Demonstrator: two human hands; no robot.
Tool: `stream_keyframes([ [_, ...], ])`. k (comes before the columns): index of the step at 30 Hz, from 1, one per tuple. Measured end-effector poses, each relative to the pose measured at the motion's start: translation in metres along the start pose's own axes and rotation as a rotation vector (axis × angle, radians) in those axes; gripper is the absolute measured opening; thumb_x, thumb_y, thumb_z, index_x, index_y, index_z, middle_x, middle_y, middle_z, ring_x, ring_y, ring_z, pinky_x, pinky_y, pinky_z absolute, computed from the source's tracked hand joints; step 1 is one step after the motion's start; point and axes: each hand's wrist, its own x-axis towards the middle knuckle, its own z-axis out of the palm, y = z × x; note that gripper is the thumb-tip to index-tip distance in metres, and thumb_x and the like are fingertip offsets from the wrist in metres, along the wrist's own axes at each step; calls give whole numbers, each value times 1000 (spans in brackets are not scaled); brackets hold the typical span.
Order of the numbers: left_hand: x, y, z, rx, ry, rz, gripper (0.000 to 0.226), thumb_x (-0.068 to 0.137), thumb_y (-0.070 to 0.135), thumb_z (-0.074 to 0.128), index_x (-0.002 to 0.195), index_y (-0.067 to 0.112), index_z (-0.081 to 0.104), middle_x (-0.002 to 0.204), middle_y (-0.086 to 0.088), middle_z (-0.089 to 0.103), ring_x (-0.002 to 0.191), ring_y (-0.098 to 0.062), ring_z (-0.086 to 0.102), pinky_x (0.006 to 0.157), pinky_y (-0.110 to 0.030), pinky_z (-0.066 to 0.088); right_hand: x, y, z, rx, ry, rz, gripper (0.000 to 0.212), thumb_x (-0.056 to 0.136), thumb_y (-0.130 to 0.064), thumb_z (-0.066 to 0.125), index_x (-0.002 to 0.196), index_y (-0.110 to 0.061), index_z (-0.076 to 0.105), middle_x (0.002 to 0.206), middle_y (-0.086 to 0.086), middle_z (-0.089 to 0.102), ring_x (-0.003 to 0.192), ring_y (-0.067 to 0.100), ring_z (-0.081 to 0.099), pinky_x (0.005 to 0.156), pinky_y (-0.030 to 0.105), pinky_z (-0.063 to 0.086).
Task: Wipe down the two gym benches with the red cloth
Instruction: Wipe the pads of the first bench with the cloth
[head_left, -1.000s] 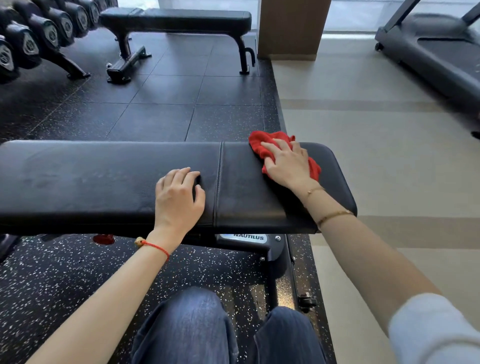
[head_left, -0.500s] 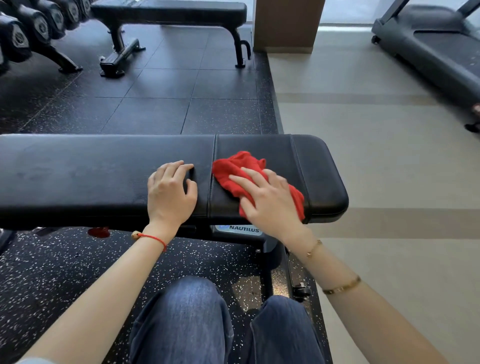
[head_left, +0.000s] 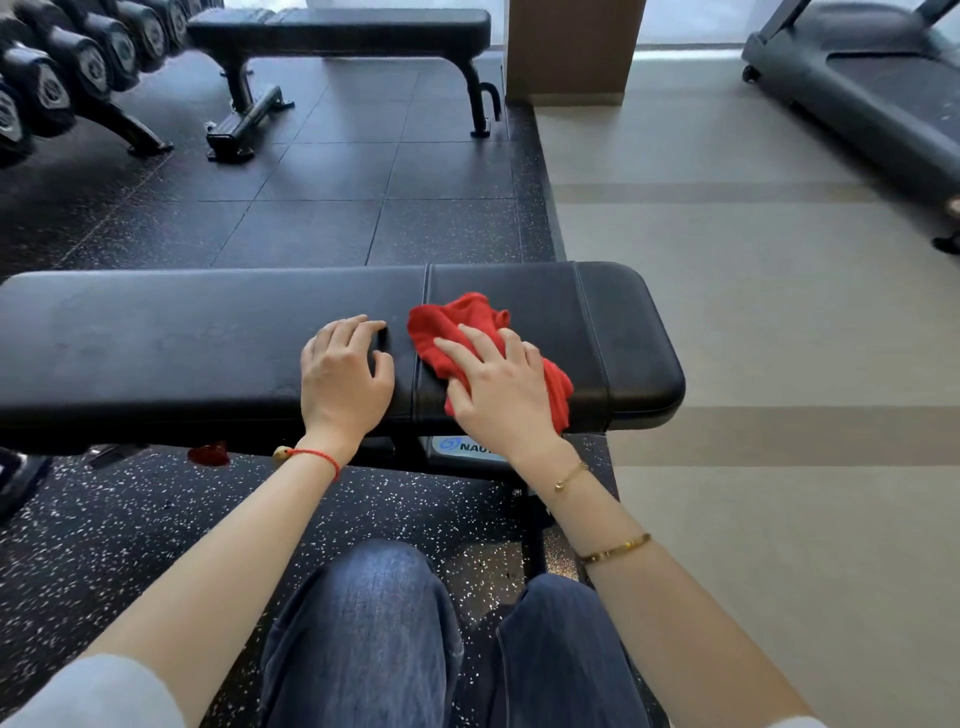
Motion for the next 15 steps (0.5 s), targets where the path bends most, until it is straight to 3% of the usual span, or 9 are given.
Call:
stream_keyframes([
  [3,-1,-3,0,-2,-8,18,36,90,16,55,125,14,64,132,-6,62,128,-26,50,111,-44,35,-22,30,-7,-18,55,15,50,87,-40,43,137,-41,48,146,-13,44,125,26,40,103,40,29],
  [7,-1,-3,3,4,-2,19,36,90,17,55,125,13,64,132,-8,62,128,-27,50,111,-45,35,-36,90,-22,-35,144,248,45,89,-36,47,134,-41,51,145,-12,46,121,28,43,100,41,32],
  [11,-1,0,4,12,9,7,34,90,16,56,123,12,65,131,-9,63,127,-28,51,110,-46,35,8,128,-27,-29,83,450,44,95,-34,42,139,-38,47,152,-6,38,134,36,31,108,45,25],
  [15,0,1,3,18,18,4,33,90,18,56,121,13,65,129,-8,63,125,-28,52,108,-45,35,58,119,-26,-22,2,403,45,95,-35,42,140,-35,46,154,-2,35,134,38,31,110,46,25],
])
